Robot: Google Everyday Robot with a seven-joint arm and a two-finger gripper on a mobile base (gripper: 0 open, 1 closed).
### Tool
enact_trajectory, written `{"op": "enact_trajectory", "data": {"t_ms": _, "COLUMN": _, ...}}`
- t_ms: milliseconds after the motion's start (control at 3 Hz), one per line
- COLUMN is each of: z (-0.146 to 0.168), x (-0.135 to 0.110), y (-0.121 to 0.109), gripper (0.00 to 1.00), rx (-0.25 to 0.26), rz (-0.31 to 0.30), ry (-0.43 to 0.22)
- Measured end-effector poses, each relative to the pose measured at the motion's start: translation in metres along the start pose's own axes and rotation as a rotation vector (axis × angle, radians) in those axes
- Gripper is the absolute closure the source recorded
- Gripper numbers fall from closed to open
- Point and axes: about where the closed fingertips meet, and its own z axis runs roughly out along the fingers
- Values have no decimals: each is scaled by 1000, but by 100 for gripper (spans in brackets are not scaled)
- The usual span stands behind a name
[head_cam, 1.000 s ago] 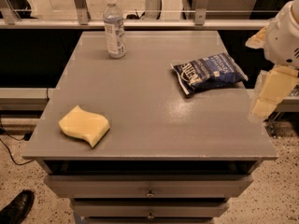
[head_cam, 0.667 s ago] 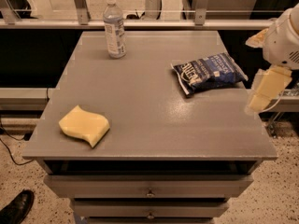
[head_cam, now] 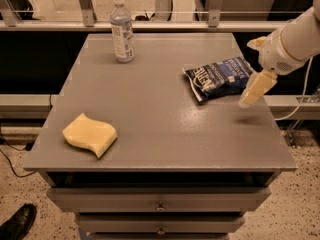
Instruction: Move blue chip bag near blue plastic bottle
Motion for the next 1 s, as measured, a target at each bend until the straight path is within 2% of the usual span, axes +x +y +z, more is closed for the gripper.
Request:
{"op": "enact_trajectory", "data": {"t_ms": 333, "z": 36, "x": 4, "y": -19, "gripper": 0, "rx": 20, "rz": 15, "ry": -34}}
{"op": "enact_trajectory", "data": {"t_ms": 667, "z": 56, "x": 9, "y": -30, "gripper": 17, "rx": 24, "rz": 47, "ry": -34}}
{"op": "enact_trajectory", "data": {"t_ms": 1000, "z": 57, "x": 7, "y": -43, "gripper": 41, "rx": 34, "rz": 77, "ry": -27}}
